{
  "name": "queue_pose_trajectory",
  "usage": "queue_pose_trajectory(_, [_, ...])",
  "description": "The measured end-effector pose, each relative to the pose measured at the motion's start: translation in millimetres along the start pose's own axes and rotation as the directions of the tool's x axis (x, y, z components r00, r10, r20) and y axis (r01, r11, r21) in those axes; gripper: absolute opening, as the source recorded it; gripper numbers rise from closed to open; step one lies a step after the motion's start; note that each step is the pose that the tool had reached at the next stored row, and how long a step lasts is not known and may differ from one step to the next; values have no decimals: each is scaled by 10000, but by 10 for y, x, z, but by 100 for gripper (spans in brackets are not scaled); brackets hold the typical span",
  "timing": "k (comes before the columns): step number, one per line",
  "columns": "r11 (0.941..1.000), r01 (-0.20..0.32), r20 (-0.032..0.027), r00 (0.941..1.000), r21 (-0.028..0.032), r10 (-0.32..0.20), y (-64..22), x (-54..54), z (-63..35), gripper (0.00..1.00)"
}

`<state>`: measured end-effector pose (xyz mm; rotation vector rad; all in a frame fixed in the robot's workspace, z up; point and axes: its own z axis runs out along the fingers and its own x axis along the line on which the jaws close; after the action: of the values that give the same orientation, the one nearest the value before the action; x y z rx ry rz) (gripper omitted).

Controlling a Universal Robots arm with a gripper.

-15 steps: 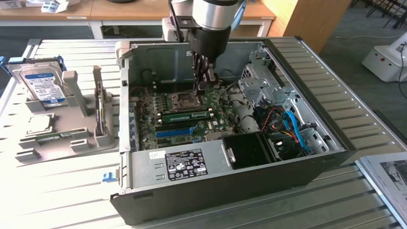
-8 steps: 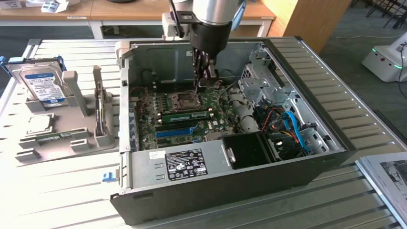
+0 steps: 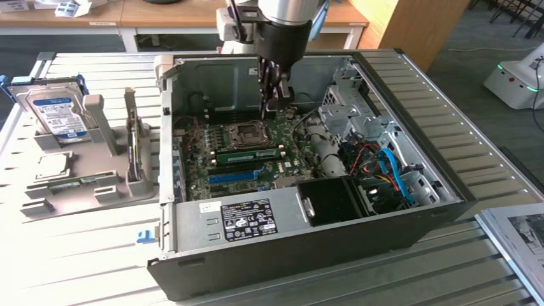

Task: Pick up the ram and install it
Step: 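Insert the ram into the slot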

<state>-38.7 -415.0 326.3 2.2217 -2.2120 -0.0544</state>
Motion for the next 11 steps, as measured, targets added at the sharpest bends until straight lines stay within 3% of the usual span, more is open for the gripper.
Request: queue_pose_trajectory(11, [10000,0,0,10000,0,0,5,-3,-166,25])
